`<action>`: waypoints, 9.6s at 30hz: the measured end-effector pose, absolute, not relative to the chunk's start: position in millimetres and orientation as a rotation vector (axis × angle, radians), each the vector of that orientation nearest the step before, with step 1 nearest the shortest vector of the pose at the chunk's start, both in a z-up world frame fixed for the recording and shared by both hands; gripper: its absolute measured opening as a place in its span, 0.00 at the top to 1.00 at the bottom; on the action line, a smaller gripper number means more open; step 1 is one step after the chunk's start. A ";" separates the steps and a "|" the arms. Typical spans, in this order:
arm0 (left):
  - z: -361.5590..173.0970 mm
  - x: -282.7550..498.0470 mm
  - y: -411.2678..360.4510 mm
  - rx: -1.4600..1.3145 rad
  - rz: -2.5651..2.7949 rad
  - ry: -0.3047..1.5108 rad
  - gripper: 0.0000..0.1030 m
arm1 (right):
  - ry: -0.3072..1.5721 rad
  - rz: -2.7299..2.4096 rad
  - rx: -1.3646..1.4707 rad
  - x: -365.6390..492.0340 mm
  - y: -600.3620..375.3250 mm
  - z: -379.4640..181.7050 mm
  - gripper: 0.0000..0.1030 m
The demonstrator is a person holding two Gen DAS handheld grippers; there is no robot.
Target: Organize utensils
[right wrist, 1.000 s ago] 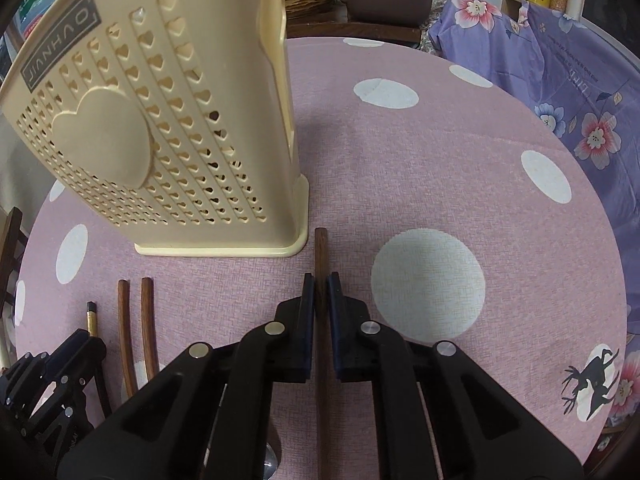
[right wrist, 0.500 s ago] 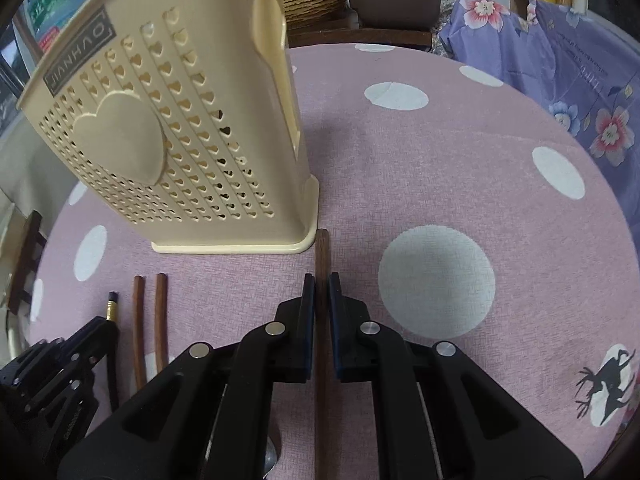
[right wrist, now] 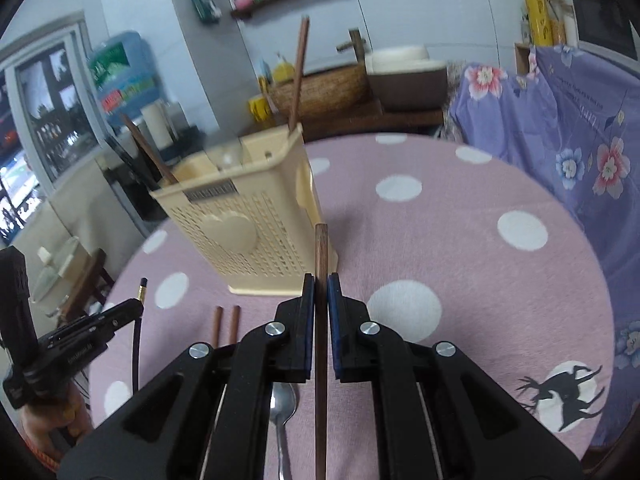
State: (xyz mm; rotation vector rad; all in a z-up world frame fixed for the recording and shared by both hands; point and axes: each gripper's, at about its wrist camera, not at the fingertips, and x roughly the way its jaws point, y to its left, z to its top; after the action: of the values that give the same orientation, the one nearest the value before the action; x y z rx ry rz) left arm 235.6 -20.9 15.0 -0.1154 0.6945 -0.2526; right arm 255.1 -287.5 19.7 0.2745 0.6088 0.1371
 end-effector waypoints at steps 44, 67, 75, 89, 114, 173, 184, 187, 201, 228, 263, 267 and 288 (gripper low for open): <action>183.0 227.9 -21.8 -0.156 -0.424 0.341 0.92 | 0.315 0.245 0.217 250.3 -277.3 195.9 0.93; 119.0 315.5 -76.9 -0.087 -0.317 0.427 0.92 | 0.357 0.098 0.174 350.0 -251.6 127.5 0.92; 96.7 319.0 -78.5 -0.069 -0.323 0.478 0.92 | 0.403 0.091 0.189 353.4 -260.4 102.9 0.92; 65.2 249.2 -56.6 -0.054 -0.345 0.542 0.39 | 0.471 0.113 0.148 287.3 -260.7 60.7 0.51; -68.8 258.0 -78.9 -0.017 -0.274 0.941 0.70 | 0.724 0.068 0.157 208.6 -257.4 -44.0 0.40; -70.2 257.0 -48.7 -0.023 -0.224 0.940 0.74 | 0.963 0.144 -0.054 270.2 -193.3 -81.6 0.63; -70.0 262.1 -52.7 0.021 -0.202 0.925 0.91 | 0.950 0.174 -0.007 271.1 -199.9 -80.3 0.63; -69.8 264.3 -54.6 0.024 -0.207 0.923 0.91 | 0.942 0.193 0.016 269.5 -203.7 -79.2 0.63; -1.8 233.0 -35.6 -0.109 -0.316 0.748 0.92 | 0.732 0.210 0.148 232.4 -246.1 -15.2 0.63; 64.9 177.8 -18.4 -0.158 -0.370 0.549 0.92 | 0.591 0.195 0.207 203.9 -265.5 5.5 0.63; 194.6 227.7 -47.3 -0.132 -0.443 0.291 0.92 | 0.306 0.217 0.054 267.5 -232.8 136.4 0.63; 230.4 258.2 -58.9 -0.124 -0.399 0.230 0.92 | 0.236 0.179 0.047 305.7 -229.2 177.9 0.63; 101.3 301.5 -86.9 -0.036 -0.339 0.425 0.92 | 0.383 0.066 0.021 353.8 -224.2 50.4 0.63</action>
State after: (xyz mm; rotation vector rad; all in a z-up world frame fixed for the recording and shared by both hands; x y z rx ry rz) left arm 301.5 -86.9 101.3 -0.0361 0.4247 -0.3390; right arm 353.8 -224.2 50.4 0.0210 0.3828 0.0659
